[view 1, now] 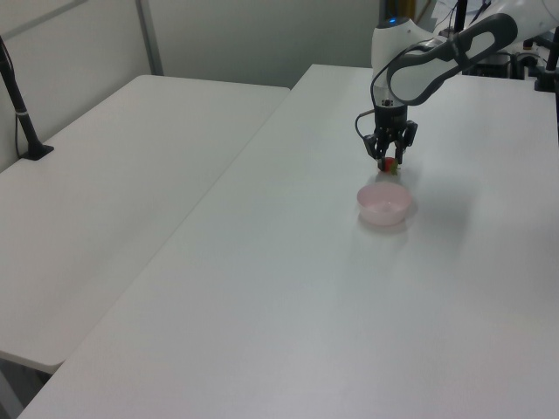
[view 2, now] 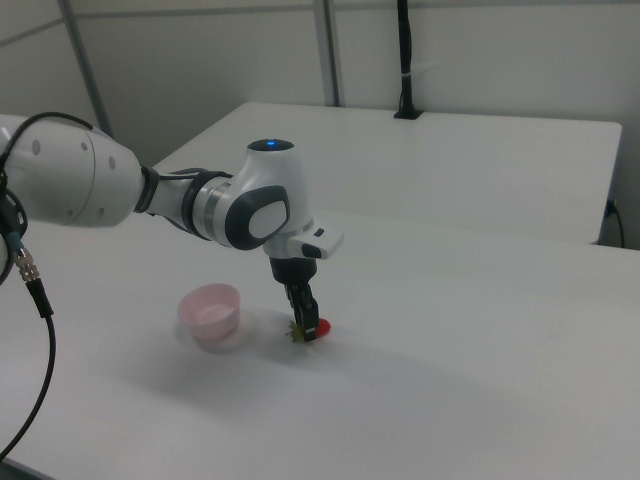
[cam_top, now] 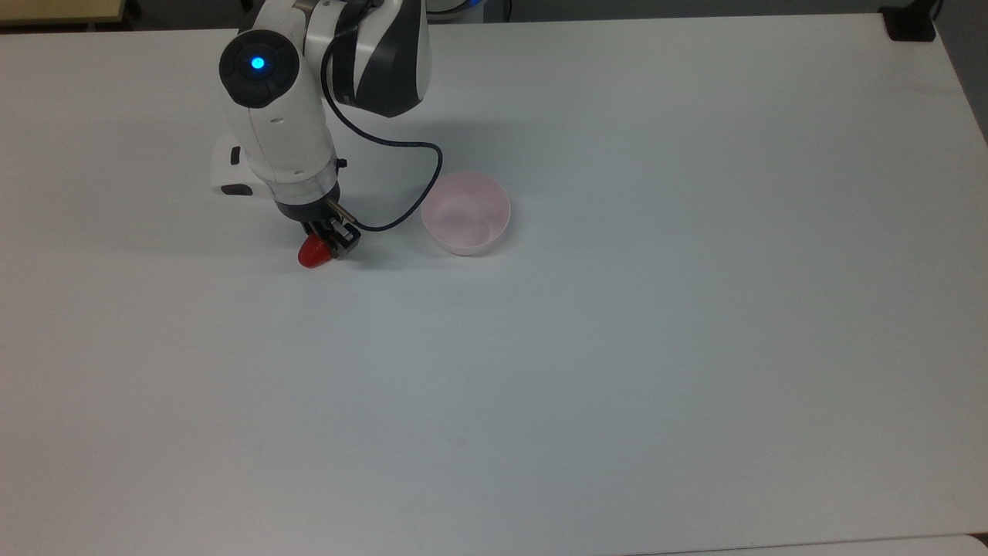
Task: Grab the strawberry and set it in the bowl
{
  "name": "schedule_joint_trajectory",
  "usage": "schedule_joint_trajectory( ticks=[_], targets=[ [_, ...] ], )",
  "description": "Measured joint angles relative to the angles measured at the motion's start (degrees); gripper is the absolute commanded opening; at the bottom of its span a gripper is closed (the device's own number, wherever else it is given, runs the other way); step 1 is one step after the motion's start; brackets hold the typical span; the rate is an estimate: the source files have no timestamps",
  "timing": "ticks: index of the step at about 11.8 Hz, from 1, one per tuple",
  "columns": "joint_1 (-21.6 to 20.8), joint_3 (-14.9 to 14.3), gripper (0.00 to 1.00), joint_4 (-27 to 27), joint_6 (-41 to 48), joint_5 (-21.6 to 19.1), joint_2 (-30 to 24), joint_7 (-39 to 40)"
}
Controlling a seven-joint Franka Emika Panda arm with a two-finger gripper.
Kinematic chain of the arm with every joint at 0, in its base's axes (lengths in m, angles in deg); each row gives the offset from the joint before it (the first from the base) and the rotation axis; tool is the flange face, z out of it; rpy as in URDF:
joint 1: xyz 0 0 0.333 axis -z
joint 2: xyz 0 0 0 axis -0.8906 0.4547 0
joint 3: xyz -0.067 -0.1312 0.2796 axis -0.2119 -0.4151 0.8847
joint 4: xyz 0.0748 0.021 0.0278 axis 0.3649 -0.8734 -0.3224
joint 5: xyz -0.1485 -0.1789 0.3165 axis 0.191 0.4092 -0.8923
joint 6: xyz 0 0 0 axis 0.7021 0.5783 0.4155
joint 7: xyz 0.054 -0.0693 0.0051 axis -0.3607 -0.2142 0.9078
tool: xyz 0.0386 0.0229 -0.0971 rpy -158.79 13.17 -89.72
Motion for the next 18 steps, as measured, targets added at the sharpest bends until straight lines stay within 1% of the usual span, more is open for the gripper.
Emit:
schedule_joint_trajectory(
  ticks=[6,13,16,18],
  targets=[
    [0.00,0.00,0.49,0.14,0.00,0.00,0.05,0.03],
    [0.14,-0.02,0.46,1.13,0.00,-0.01,-0.32,0.03],
    [0.17,-0.02,0.47,1.10,0.00,-0.01,-0.23,0.07],
    [0.22,-0.02,0.49,0.83,0.03,-0.01,-0.19,1.50]
  ],
)
